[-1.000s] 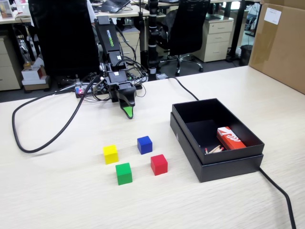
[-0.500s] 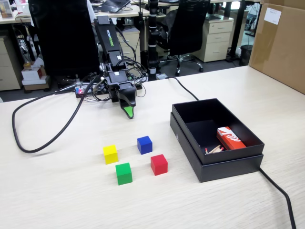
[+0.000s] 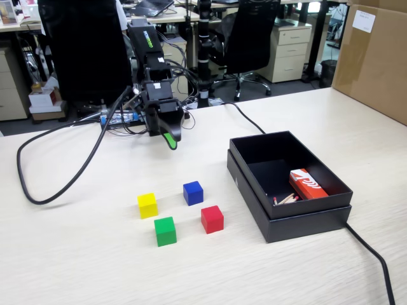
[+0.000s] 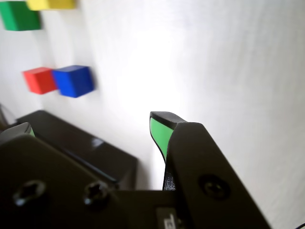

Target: Put the green cube on top of the red cube

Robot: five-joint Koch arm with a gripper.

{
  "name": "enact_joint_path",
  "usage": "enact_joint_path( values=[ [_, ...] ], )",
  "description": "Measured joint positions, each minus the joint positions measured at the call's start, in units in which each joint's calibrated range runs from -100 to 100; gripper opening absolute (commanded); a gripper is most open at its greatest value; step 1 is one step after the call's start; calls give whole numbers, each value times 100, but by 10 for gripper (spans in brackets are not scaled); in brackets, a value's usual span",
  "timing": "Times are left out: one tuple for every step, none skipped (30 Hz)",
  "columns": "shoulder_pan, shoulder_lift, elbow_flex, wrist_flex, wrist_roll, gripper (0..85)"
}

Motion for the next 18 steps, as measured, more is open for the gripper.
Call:
enact_joint_path(
  values=[
    [0, 13, 37, -15, 0, 477],
    [-24, 298, 310, -62, 0, 477],
    [-78, 984, 1168, -372, -5, 477],
    [-78, 1023, 1223, -387, -5, 477],
    [-107, 1333, 1607, -534, -15, 477],
    [-132, 1825, 2291, -751, -34, 477],
    [-156, 2136, 2638, -976, -34, 476],
    [-205, 2602, 3177, -1185, -39, 476],
    [-249, 3094, 3806, -1347, -49, 475],
    [-298, 3534, 4345, -1487, -44, 473],
    [-347, 3935, 4801, -1580, -44, 472],
    [-391, 4337, 5212, -1611, -63, 472],
    [-425, 4686, 5495, -1611, -78, 472],
    [-469, 5269, 5851, -1611, -127, 473],
    [-542, 6071, 6417, -1649, -190, 473],
    [-547, 6123, 6490, -1649, -195, 473],
    [-581, 6537, 6883, -1657, -225, 473],
    [-606, 6951, 7202, -1649, -244, 473]
  ],
)
